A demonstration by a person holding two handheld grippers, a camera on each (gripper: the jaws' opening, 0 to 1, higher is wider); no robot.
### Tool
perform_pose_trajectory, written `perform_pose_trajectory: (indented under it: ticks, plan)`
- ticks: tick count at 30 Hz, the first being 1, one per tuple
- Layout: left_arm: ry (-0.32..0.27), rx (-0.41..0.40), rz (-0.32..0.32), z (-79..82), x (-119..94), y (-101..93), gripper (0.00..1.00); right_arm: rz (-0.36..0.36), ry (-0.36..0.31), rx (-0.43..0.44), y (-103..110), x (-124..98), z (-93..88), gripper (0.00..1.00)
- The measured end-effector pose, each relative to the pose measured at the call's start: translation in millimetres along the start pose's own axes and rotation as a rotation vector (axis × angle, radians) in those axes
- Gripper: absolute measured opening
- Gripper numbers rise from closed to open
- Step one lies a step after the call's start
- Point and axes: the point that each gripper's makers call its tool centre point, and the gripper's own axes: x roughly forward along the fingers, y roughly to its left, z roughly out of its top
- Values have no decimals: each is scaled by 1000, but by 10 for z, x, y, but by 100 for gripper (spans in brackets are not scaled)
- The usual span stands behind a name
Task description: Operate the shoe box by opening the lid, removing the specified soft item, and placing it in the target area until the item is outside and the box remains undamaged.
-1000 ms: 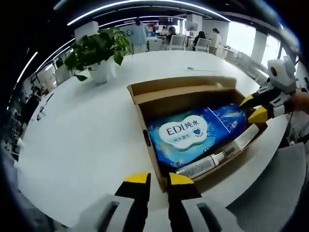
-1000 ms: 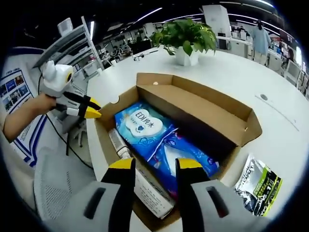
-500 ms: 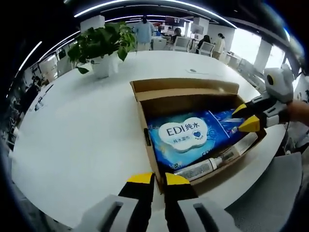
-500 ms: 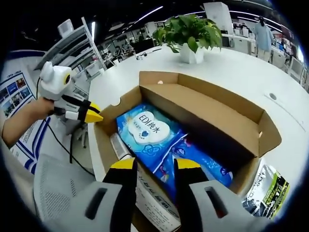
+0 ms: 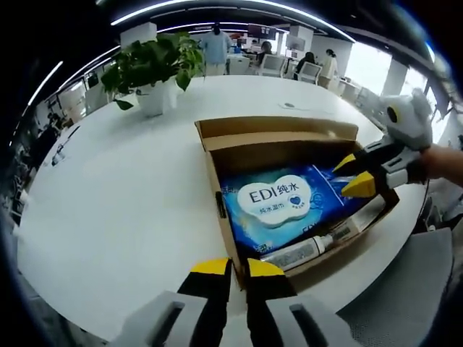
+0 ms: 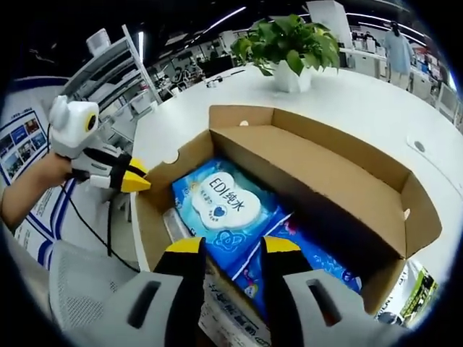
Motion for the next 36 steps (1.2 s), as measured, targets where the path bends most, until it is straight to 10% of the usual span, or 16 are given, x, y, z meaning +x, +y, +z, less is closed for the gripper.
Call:
perform_pose_trajectory:
  ticks: [36]
  plan:
    - [-16, -23, -15, 6, 3, 0, 7, -62, 62, 6, -195, 178, 12, 25]
